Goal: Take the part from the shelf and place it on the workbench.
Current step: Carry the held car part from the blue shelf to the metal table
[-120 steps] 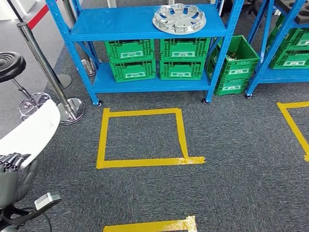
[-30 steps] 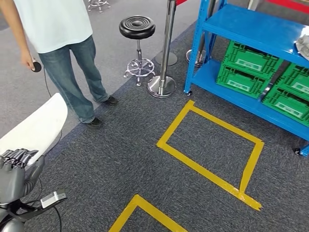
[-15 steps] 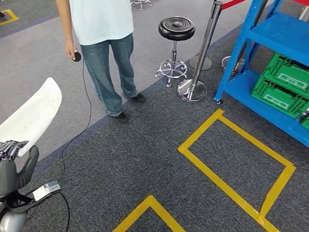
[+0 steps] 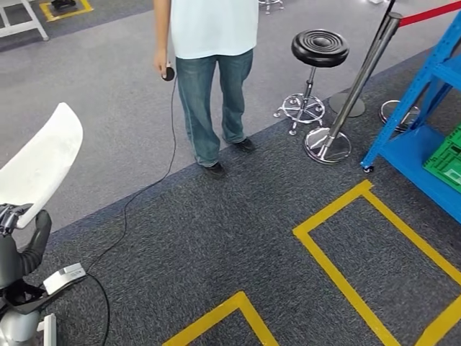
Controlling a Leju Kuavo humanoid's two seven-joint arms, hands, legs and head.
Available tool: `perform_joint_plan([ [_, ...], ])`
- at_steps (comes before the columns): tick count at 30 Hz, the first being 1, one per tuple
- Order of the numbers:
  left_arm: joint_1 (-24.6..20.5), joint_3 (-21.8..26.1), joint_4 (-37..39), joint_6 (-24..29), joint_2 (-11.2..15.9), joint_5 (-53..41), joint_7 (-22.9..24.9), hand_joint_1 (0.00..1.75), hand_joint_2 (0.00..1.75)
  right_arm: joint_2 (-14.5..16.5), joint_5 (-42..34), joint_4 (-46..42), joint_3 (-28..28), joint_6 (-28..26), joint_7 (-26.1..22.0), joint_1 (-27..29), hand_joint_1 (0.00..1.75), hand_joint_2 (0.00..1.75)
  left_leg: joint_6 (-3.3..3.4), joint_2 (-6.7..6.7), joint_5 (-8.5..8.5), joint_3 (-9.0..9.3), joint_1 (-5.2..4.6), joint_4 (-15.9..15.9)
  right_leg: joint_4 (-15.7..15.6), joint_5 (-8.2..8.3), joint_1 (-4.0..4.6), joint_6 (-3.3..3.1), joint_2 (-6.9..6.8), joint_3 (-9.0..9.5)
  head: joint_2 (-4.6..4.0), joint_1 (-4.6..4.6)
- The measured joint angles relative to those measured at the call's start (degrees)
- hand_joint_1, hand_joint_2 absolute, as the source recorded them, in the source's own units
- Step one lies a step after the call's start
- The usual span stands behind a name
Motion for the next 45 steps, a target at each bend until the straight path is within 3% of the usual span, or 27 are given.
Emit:
perform_joint_plan([
  [1,0.03,0.07,-0.04,0.0,-0.05,-0.04,0.01,1.75,1.75,0.0,-0.01,0.0,0.0,0.03,0.02,-0.05,0.0,0.0,0.42,-0.81,0.05,0.04,0.05,-0.14,-0.03,-0.28,-0.07,0.32,-0.52,0.09,0.0,0.01],
  [3,-0.03,0.18,-0.17,0.02,-0.12,-0.07,0.02,1.75,1.75,0.0,-0.04,0.0,0.0,0.05,0.04,-0.17,0.0,0.0,1.19,-2.36,0.21,0.31,0.26,-0.5,1.81,-1.81,-0.33,0.96,1.65,-0.52,0.0,0.23],
  [5,-0.19,0.2,-0.27,0.04,-0.22,-0.13,0.05,1.75,1.75,0.0,-0.09,0.0,0.0,0.03,0.1,-0.17,0.0,0.0,1.78,-3.87,0.29,0.41,0.4,-0.65,8.43,-5.08,-0.55,1.27,5.74,-3.73,0.0,0.55],
  [7,-0.17,0.19,-0.28,0.04,-0.31,-0.21,0.18,1.75,1.75,0.0,-0.19,0.0,0.0,0.03,0.34,0.03,0.0,0.0,2.06,-5.61,0.28,0.4,0.36,-0.62,15.79,-7.48,-0.59,1.28,7.32,-7.89,-0.01,0.63],
  [8,-0.1,0.18,-0.28,0.04,-0.33,-0.27,0.33,1.75,1.75,0.0,-0.25,0.0,0.0,0.03,0.49,0.14,0.0,0.0,2.08,-6.56,0.27,0.44,0.34,-0.59,17.01,-7.11,-0.59,1.22,7.5,-8.94,-0.01,0.63],
  [9,-0.03,0.17,-0.28,0.04,-0.33,-0.36,0.57,1.75,1.75,0.0,-0.3,0.0,0.0,0.03,0.58,0.2,0.0,0.0,2.06,-7.51,0.26,0.5,0.33,-0.56,15.94,-5.59,-0.59,1.12,7.65,-8.92,-0.01,0.63],
  [10,0.0,0.16,-0.3,0.04,-0.34,-0.47,0.87,1.75,1.75,-0.01,-0.36,0.0,0.0,0.03,0.65,0.21,0.0,0.0,2.01,-8.43,0.23,0.57,0.35,-0.53,12.82,-3.23,-0.64,0.96,8.07,-7.87,-0.01,0.63],
  [12,0.02,0.16,-0.37,0.04,-0.33,-0.66,1.55,1.75,1.75,-0.02,-0.55,0.0,0.0,0.04,0.66,0.19,0.0,0.0,1.72,-10.05,0.09,0.53,0.32,-0.32,4.96,0.66,-0.95,0.65,10.56,-4.77,-0.01,0.62],
  [14,0.07,0.18,-0.5,0.04,-0.29,-0.64,1.97,1.75,1.75,-0.02,-0.75,0.0,0.0,0.06,0.6,0.14,0.0,0.0,1.08,-11.43,0.11,0.18,0.33,-0.14,1.14,1.58,-1.12,0.46,12.22,-2.86,0.0,0.56],
  [16,0.24,0.22,-0.66,0.04,-0.24,-0.54,2.08,1.75,1.75,0.02,-0.87,-0.01,0.0,0.08,0.55,0.04,0.0,0.0,0.35,-12.6,0.31,-0.15,0.44,-0.2,0.77,1.51,-1.1,0.2,11.19,-2.33,0.0,0.55],
  [18,0.34,0.34,-0.88,0.05,-0.17,-0.48,2.07,1.75,1.75,0.02,-0.92,0.01,0.0,0.1,0.51,0.02,0.0,0.0,-0.28,-10.65,-0.58,-0.75,0.3,1.02,0.3,1.69,-1.25,-0.33,9.74,-1.96,0.0,0.33],
  [20,0.19,0.43,-1.03,0.07,-0.17,-0.57,2.07,1.75,1.75,-0.02,-0.95,0.02,0.0,0.13,0.44,0.13,0.0,0.0,-0.78,-6.9,-3.58,-3.12,0.22,6.38,0.03,1.63,-1.22,-0.86,8.14,-1.63,-0.01,0.03],
  [22,0.2,0.44,-1.04,0.07,-0.23,-0.87,2.1,1.75,1.75,-0.02,-0.98,0.02,0.0,0.17,0.4,0.22,0.0,0.0,-1.1,-5.44,-6.44,-6.46,0.44,13.42,0.05,1.35,-1.08,-1.12,6.47,-1.48,-0.01,-0.03],
  [23,0.28,0.44,-1.04,0.06,-0.24,-1.09,2.14,1.75,1.75,-0.02,-0.99,0.02,0.0,0.18,0.39,0.23,0.0,0.0,-1.19,-5.25,-6.57,-7.29,0.53,15.09,0.07,1.19,-1.06,-1.15,5.64,-1.37,-0.01,-0.05],
  [24,0.34,0.45,-1.04,0.06,-0.23,-1.27,2.22,1.75,1.75,-0.02,-0.99,0.02,0.0,0.19,0.39,0.21,0.0,0.0,-1.22,-5.09,-5.56,-7.04,0.58,14.54,0.07,1.02,-1.06,-1.13,4.84,-1.2,0.0,-0.05],
  [25,0.35,0.47,-1.04,0.06,-0.2,-1.47,2.32,1.75,1.75,-0.02,-0.99,0.02,0.0,0.2,0.39,0.18,0.0,0.0,-1.17,-4.7,-3.65,-5.68,0.59,11.79,0.07,0.82,-1.06,-1.04,4.08,-0.94,0.0,-0.05],
  [27,0.3,0.5,-1.04,0.06,-0.14,-1.79,2.64,1.75,1.75,-0.02,-0.98,0.02,0.0,0.21,0.39,0.11,0.0,0.0,-0.79,-2.06,-0.33,-1.83,0.18,4.19,0.1,0.32,-0.86,-0.68,2.74,-0.31,0.0,-0.06],
  [29,0.18,0.49,-1.04,0.05,-0.09,-2.15,3.03,1.75,1.75,-0.02,-0.96,0.02,0.01,0.22,0.41,0.09,0.0,0.0,-0.1,0.09,0.29,-0.03,-0.43,0.27,0.14,-0.11,-0.52,-0.18,1.46,0.01,0.0,-0.07],
  [32,0.23,0.44,-1.04,0.04,-0.03,-2.7,3.49,1.75,1.75,0.0,-0.92,0.02,0.02,0.22,0.5,0.02,0.0,0.0,0.56,-0.89,-0.01,-0.26,-0.66,0.01,0.04,-0.43,-0.35,0.35,-0.12,0.29,0.0,0.02],
  [33,0.29,0.44,-1.05,0.05,-0.01,-2.91,3.67,1.75,1.75,-0.01,-0.9,0.02,0.02,0.22,0.52,-0.05,0.0,0.0,0.82,-1.46,0.07,-0.17,-0.53,-0.15,0.18,-0.73,-0.42,0.65,0.34,0.35,0.0,0.06],
  [35,0.2,0.45,-1.05,0.05,0.04,-3.4,4.08,1.75,1.75,-0.01,-0.83,0.02,0.02,0.2,0.56,-0.19,0.0,0.0,1.43,-2.85,0.3,0.03,-0.15,-0.51,2.82,-2.55,-0.69,1.22,3.51,-0.73,0.0,0.21],
  [37,0.03,0.46,-1.05,0.04,0.03,-3.8,4.27,1.75,1.75,-0.01,-0.79,0.02,0.02,0.18,0.54,-0.16,0.0,0.0,1.84,-4.35,0.43,0.08,0.1,-0.65,9.96,-5.79,-0.93,1.52,6.87,-4.42,0.0,0.36],
  [39,0.0,0.49,-1.04,0.04,0.0,-3.94,4.28,1.75,1.75,-0.02,-0.78,0.02,0.03,0.18,0.52,0.03,0.0,0.0,1.94,-5.99,0.45,0.08,0.11,-0.61,16.1,-7.2,-0.97,1.53,7.45,-8.18,-0.01,0.4],
  [40,0.0,0.55,-1.04,0.04,0.0,-3.98,4.28,1.75,1.75,-0.02,-0.79,0.02,0.03,0.18,0.52,0.12,0.0,0.0,1.94,-6.86,0.44,0.13,0.11,-0.59,16.36,-6.28,-0.97,1.47,7.52,-8.83,0.0,0.4],
  [41,-0.01,0.63,-1.04,0.04,0.0,-3.99,4.28,1.75,1.75,-0.02,-0.79,0.02,0.04,0.18,0.49,0.15,0.0,0.0,1.92,-7.7,0.43,0.19,0.12,-0.55,14.36,-4.36,-1.0,1.36,7.71,-8.38,0.0,0.4],
  [43,-0.07,0.83,-1.04,0.04,0.03,-3.99,4.31,1.75,1.75,-0.02,-0.8,0.02,0.04,0.17,0.44,0.12,0.0,0.0,1.67,-9.25,0.32,0.2,0.11,-0.36,6.88,-0.05,-1.22,1.12,9.86,-5.62,0.0,0.4],
  [45,-0.24,1.08,-1.04,0.04,0.09,-4.07,4.37,1.75,1.75,-0.02,-0.78,0.02,0.04,0.15,0.51,0.07,0.0,0.0,1.05,-10.66,0.33,-0.15,0.17,-0.12,1.87,1.56,-1.43,0.91,12.08,-3.29,-0.01,0.34],
])
